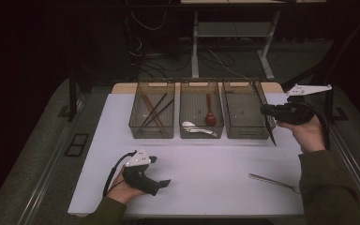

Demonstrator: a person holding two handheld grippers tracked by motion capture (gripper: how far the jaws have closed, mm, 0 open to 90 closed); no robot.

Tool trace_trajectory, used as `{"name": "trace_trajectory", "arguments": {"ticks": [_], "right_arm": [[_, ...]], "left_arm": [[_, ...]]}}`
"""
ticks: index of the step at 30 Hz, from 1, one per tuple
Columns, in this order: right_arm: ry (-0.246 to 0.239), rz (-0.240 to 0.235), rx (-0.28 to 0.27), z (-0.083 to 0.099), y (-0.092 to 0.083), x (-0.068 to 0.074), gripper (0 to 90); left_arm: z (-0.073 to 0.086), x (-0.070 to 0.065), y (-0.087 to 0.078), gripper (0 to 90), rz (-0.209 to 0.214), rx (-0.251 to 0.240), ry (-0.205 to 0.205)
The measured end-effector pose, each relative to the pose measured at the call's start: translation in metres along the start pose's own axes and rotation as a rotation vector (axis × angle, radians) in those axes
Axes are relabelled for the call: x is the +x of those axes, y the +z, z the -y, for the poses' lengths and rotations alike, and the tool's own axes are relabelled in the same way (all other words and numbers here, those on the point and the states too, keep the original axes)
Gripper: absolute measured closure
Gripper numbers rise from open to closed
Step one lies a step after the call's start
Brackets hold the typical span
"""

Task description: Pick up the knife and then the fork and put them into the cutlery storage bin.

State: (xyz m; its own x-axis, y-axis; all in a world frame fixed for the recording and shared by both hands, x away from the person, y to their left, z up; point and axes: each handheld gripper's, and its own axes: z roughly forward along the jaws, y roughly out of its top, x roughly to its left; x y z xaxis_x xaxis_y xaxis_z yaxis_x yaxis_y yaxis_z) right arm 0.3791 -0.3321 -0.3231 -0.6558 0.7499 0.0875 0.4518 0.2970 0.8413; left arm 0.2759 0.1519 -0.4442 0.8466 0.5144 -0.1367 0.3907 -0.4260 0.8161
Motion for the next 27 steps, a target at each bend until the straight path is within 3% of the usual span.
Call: {"name": "trace_trajectory", "arguments": {"ticks": [17, 22, 27], "right_arm": [[0.054, 0.093, -0.052, -0.047, 0.017, -0.02, 80.2], [0.076, 0.111, -0.062, -0.053, 0.028, -0.029, 80.1], [0.099, 0.133, -0.038, -0.052, 0.042, -0.036, 80.1]], "left_arm": [[0.0, -0.001, 0.0, 0.0, 0.005, 0.0, 0.003], [0.0, -0.001, 0.0, 0.0, 0.006, 0.002, 0.004], [0.0, -0.001, 0.0, 0.0, 0.007, -0.001, 0.005]]}}
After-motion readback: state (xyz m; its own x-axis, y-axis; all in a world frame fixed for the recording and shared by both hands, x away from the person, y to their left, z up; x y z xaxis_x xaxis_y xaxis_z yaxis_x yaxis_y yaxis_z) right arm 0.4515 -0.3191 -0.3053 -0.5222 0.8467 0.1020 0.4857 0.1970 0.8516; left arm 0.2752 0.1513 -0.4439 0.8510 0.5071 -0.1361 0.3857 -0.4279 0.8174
